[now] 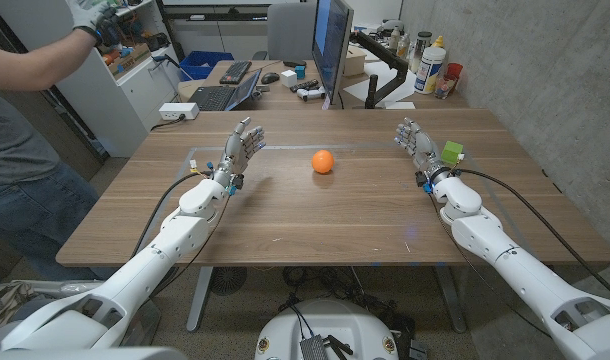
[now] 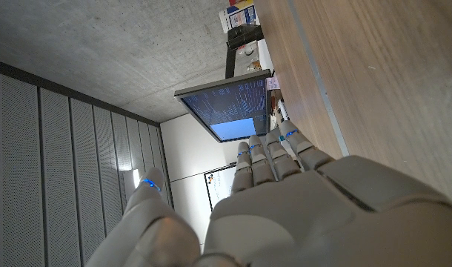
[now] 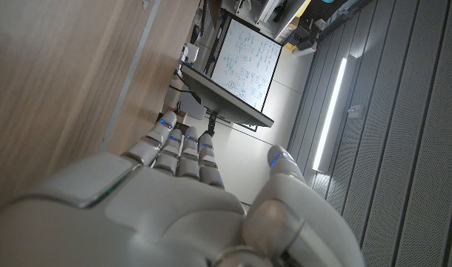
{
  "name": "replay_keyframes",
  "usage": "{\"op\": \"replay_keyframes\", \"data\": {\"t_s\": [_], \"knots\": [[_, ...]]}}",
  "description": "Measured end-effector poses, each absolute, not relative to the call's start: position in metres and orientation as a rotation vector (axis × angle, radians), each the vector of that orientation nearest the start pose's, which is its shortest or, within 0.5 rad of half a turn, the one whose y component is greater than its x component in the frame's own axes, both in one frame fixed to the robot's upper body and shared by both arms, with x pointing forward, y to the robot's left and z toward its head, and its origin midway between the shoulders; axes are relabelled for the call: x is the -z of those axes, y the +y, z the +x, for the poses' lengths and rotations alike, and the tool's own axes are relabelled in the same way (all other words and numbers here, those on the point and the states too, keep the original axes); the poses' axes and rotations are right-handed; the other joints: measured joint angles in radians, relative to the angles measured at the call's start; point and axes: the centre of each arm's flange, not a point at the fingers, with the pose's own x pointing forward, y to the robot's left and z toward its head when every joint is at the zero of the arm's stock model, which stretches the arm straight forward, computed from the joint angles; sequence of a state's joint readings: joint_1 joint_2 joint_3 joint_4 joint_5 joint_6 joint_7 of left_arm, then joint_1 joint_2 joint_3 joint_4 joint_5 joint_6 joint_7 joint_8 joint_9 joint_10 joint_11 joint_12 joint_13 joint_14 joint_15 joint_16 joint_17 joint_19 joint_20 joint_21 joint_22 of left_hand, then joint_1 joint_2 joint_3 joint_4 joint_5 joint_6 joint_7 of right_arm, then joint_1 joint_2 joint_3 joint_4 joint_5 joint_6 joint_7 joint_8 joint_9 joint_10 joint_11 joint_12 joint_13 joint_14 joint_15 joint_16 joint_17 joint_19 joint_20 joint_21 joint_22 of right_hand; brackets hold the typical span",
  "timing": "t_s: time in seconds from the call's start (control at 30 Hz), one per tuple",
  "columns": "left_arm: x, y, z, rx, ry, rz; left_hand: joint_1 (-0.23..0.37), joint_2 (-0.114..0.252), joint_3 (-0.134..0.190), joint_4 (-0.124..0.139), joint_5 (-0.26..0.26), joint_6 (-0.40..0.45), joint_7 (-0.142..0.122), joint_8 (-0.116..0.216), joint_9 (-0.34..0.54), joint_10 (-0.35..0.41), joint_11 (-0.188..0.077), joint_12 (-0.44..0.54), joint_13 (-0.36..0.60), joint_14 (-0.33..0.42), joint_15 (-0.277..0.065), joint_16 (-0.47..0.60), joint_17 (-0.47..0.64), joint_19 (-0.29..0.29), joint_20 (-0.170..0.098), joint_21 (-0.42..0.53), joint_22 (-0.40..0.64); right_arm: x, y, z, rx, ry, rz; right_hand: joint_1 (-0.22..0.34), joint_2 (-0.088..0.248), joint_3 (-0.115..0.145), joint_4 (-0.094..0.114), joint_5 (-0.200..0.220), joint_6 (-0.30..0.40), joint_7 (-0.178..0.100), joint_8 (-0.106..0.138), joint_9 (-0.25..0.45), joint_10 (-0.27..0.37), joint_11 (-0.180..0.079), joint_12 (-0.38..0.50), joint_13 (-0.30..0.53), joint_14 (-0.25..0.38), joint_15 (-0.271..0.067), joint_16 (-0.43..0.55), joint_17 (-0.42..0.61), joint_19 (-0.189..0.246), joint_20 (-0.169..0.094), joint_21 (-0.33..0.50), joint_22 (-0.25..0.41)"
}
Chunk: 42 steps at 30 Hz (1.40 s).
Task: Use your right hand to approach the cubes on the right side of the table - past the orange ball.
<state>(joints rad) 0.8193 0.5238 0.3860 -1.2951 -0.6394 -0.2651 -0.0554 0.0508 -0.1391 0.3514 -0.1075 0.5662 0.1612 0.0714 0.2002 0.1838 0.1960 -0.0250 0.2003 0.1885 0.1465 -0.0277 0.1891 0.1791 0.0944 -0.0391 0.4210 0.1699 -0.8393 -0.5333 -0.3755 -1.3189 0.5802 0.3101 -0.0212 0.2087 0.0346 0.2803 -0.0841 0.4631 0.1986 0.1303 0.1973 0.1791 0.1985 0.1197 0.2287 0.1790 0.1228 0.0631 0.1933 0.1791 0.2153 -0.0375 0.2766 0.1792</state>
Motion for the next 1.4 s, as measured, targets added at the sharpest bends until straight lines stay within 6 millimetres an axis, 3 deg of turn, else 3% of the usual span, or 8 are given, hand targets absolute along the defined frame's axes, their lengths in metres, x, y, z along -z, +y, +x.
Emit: {"op": "replay_keyframes", "data": {"t_s": [1.4], "knots": [[0.025,0.281,0.647,0.236,-0.58,0.013,0.005,0.005,-0.003,-0.003,0.004,0.014,0.0,0.0,0.0,0.011,0.0,0.0,0.0,0.015,0.005,0.0,0.0,0.009,-0.002,-0.019,0.0,-0.004,-0.316,0.633,-0.008,-0.661,-0.309,0.028,0.006,0.004,-0.018,0.008,0.027,-0.027,0.0,0.0,0.021,-0.014,0.004,0.0,0.022,-0.012,0.0,-0.002,0.0,0.0,-0.021,0.0]]}}
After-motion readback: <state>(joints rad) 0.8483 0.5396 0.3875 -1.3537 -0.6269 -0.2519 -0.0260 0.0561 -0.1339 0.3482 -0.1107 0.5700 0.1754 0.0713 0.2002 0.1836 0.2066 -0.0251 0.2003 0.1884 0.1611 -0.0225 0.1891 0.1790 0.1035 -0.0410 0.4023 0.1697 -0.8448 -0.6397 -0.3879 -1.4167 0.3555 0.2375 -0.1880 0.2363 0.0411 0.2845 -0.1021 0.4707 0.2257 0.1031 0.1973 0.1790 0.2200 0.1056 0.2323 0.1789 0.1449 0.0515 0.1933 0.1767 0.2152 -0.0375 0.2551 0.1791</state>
